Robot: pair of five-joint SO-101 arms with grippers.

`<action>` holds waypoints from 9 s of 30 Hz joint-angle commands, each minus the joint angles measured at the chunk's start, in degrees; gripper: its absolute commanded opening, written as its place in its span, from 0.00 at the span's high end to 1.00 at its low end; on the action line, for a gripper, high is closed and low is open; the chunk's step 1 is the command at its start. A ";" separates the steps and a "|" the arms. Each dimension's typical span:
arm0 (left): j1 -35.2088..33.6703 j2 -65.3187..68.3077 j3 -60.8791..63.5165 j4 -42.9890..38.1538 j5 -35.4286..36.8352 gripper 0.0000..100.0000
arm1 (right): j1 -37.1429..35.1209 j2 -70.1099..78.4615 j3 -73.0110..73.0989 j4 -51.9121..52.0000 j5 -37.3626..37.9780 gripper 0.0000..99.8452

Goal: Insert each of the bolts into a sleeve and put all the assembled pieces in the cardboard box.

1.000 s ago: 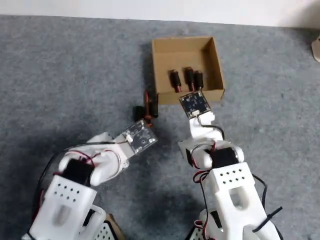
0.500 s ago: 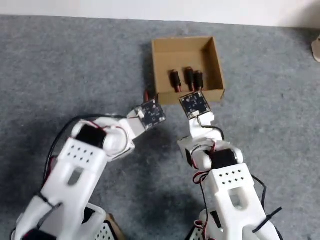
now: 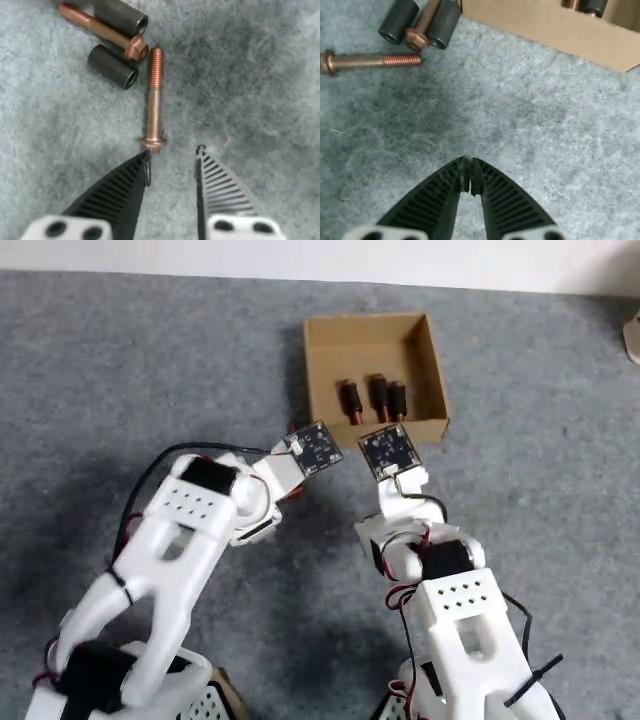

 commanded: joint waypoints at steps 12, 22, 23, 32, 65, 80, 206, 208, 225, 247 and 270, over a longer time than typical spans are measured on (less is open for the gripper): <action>0.04 9.27 -2.51 -3.78 0.79 0.85 | -0.48 -1.27 -0.48 -1.19 -0.09 0.99; -5.67 15.08 -4.79 -6.77 0.70 0.85 | -0.40 -1.27 -0.48 -1.19 -0.09 0.99; -6.37 15.52 -5.41 -6.77 0.70 0.85 | -0.40 -1.27 -0.48 -1.19 -0.09 0.99; -7.52 19.30 -13.67 -0.09 -3.87 0.85 | -0.40 -1.27 -0.48 -1.19 -0.09 0.99; -6.20 26.15 -27.56 13.71 -32.18 0.85 | -0.40 -1.10 -0.48 -1.27 0.00 0.99; -6.29 49.80 -43.30 18.11 -31.91 0.92 | -0.66 -1.01 1.19 -3.74 2.29 0.99; -22.73 38.55 -54.20 32.26 107.52 0.68 | -0.66 -1.27 5.23 -8.22 2.37 0.99; -22.11 38.55 -54.11 32.53 107.60 0.55 | -0.66 -1.27 5.23 -8.22 2.37 0.99; -21.23 37.85 -46.99 38.15 73.58 0.25 | -0.66 -1.27 5.14 -8.31 4.84 0.99; -29.58 38.55 -69.05 38.33 -12.31 0.90 | -0.66 -1.27 5.05 -8.31 5.01 0.99; -29.93 38.64 -54.81 38.15 -59.87 0.81 | -0.66 -0.92 5.32 -10.24 5.01 0.99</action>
